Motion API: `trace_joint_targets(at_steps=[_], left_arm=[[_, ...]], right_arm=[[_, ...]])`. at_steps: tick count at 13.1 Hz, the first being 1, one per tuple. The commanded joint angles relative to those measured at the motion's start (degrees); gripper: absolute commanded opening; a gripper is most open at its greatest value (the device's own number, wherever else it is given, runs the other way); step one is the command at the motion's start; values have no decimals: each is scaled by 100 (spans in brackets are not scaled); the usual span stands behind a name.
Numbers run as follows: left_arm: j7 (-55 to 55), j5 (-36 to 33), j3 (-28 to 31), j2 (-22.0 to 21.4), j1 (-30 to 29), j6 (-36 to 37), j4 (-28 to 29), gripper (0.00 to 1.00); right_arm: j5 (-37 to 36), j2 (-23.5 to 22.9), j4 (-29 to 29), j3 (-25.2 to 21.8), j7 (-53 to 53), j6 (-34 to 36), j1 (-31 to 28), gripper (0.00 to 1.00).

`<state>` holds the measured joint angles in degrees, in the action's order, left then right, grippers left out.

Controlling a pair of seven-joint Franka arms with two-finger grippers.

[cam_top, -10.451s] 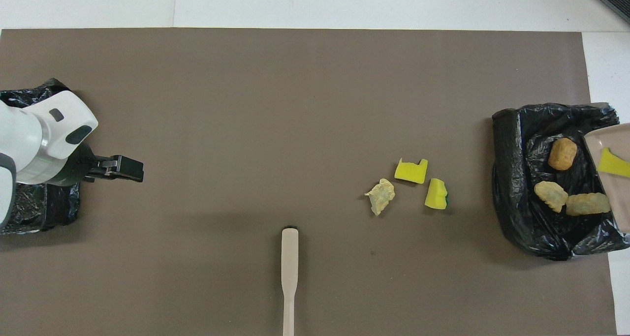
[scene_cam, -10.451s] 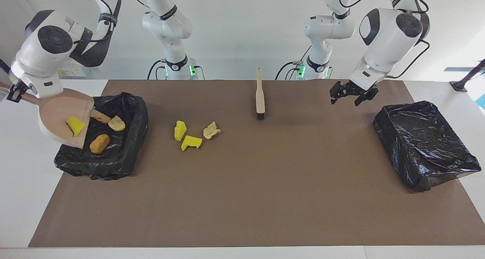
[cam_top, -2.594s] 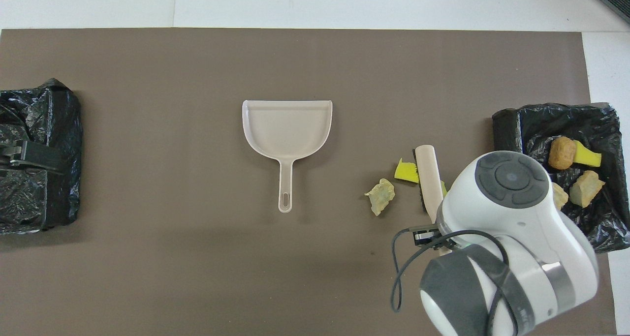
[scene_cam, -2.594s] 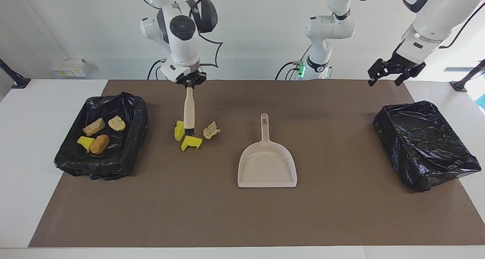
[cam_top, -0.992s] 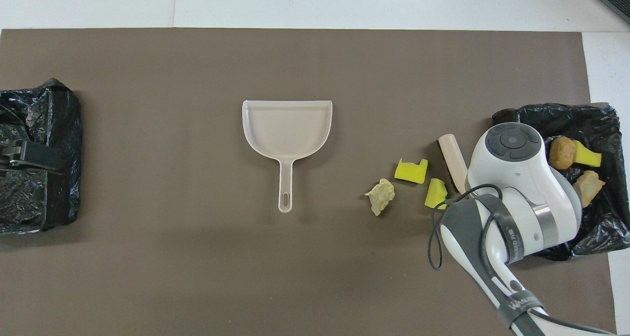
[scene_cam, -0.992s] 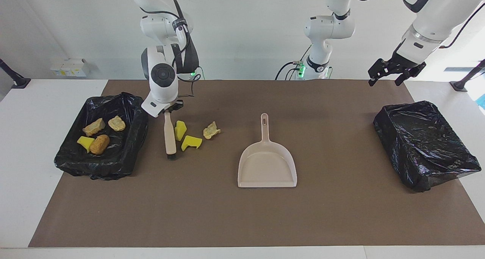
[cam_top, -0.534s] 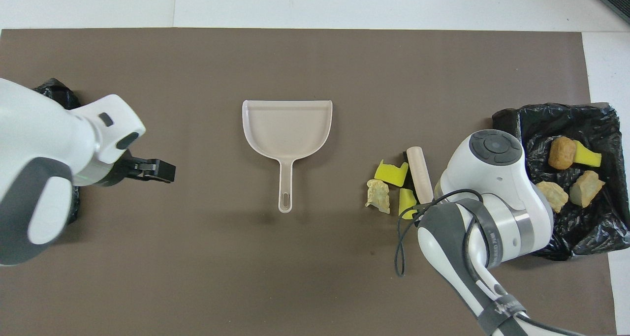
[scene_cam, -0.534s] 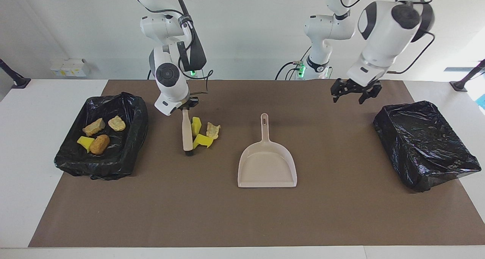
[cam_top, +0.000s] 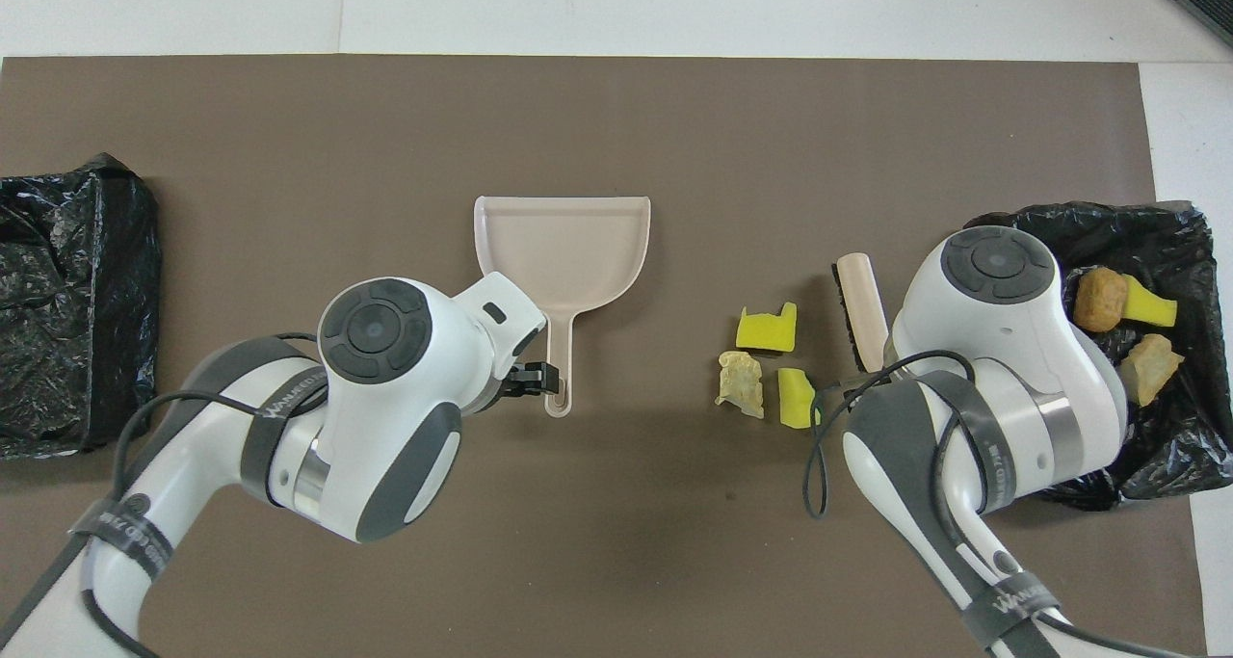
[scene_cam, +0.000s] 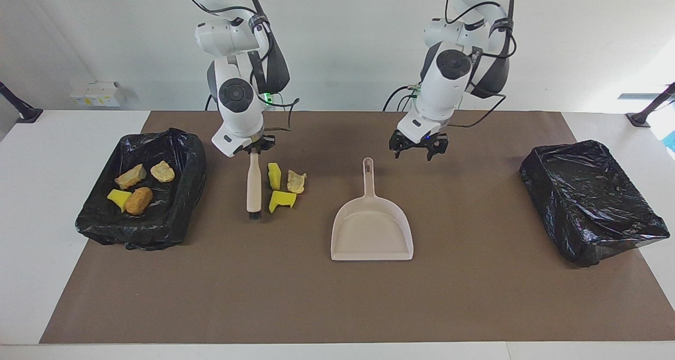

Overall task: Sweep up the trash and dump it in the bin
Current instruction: 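Grasp the dustpan handle with the left gripper while the right gripper holds the brush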

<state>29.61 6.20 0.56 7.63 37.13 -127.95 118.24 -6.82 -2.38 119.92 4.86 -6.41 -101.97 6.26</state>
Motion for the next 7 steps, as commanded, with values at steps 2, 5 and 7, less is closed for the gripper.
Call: trace_joint_targets(at_steps=[2,5,7], left_arm=[[97,75,119,248,320,-494,-29,100],[97,75,119,239,487,-415,-29,70],[36,-56,137,248,505,-442,-81,46]], right_arm=[[-91,10,23,59,210,-16,-108,0],[-21,10,23,59,184,-16,-108,0],[-3,53,101,59,184,28,-108,0]])
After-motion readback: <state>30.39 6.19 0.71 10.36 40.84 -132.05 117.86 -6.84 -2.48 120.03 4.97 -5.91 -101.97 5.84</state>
